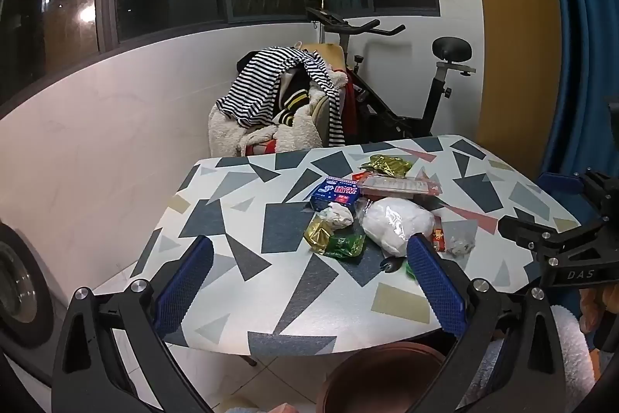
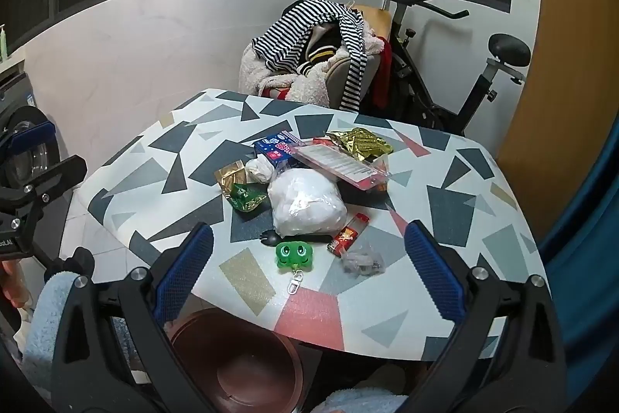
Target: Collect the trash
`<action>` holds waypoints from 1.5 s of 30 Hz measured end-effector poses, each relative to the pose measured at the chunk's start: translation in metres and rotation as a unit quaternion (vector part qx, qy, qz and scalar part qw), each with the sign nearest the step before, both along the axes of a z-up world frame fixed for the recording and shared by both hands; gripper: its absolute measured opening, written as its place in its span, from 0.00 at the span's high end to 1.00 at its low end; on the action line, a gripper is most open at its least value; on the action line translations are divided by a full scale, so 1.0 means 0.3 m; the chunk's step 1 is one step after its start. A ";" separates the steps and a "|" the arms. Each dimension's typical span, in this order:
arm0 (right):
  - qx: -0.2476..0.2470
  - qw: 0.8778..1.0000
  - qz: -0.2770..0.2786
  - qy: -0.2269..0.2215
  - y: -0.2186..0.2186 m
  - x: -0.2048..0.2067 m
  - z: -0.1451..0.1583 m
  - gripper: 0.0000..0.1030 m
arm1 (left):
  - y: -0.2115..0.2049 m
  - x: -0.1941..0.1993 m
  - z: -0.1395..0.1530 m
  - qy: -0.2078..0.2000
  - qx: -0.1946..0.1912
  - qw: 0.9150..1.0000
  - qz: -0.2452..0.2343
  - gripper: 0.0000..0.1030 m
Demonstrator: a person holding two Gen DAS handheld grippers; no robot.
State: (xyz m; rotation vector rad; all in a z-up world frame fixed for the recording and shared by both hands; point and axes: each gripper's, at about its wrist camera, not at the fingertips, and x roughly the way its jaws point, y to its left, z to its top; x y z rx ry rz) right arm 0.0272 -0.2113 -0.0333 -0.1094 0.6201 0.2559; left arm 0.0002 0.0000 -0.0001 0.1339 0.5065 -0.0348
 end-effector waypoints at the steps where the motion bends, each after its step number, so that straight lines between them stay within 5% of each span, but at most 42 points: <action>1: 0.000 1.000 0.000 -0.001 0.001 0.000 0.000 0.05 | 0.000 0.000 0.000 -0.001 0.000 1.000 0.000 0.05; 45: -0.016 1.000 -0.001 -0.003 0.020 -0.008 0.000 0.05 | 0.057 -0.006 -0.037 0.001 0.002 1.000 0.011 0.05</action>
